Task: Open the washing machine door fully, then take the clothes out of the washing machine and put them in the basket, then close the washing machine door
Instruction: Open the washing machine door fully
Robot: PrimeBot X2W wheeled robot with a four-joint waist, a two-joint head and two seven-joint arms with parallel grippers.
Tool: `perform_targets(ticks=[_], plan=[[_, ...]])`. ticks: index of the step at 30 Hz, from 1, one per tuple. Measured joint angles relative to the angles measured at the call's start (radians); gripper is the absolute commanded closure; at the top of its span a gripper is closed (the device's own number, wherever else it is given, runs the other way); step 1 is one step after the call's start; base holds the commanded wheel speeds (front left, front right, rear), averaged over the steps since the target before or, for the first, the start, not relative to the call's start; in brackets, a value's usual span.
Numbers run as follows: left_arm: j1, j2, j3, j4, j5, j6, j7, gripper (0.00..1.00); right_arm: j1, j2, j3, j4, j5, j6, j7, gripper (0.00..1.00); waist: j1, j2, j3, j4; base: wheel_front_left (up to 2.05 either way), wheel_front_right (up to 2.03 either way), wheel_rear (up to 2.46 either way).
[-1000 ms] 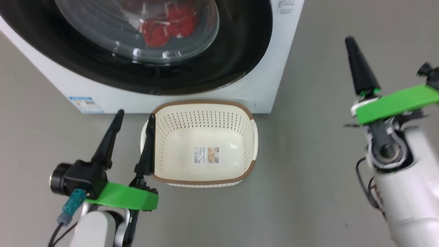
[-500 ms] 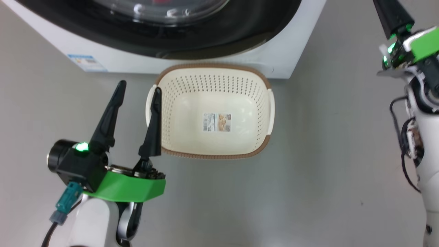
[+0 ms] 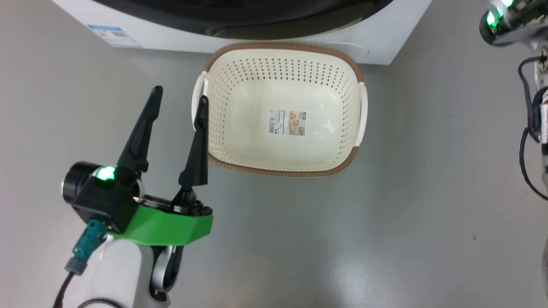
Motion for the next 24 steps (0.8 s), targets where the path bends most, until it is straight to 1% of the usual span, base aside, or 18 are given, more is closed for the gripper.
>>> perform_targets(ticks=[5, 14, 24], plan=[[0.000, 0.000, -0.005, -0.001, 0.002, 0.004, 0.000, 0.00, -0.049, -0.001, 0.007, 0.023, 0.026, 0.000, 0.046, 1.00, 0.0000, 0.0000, 0.025, 0.011, 0.00, 0.00, 0.00], [-0.004, 0.000, -0.018, -0.008, 0.002, 0.011, 0.000, 0.00, -0.100, -0.008, 0.024, 0.054, 0.026, 0.000, 0.076, 1.00, 0.0000, 0.0000, 0.058, 0.028, 0.00, 0.00, 0.00], [-0.016, -0.001, -0.032, -0.006, -0.002, 0.017, 0.000, 0.00, -0.144, -0.041, 0.057, 0.092, 0.004, 0.000, 0.116, 1.00, 0.0000, 0.0000, 0.071, 0.043, 0.00, 0.00, 0.00]])
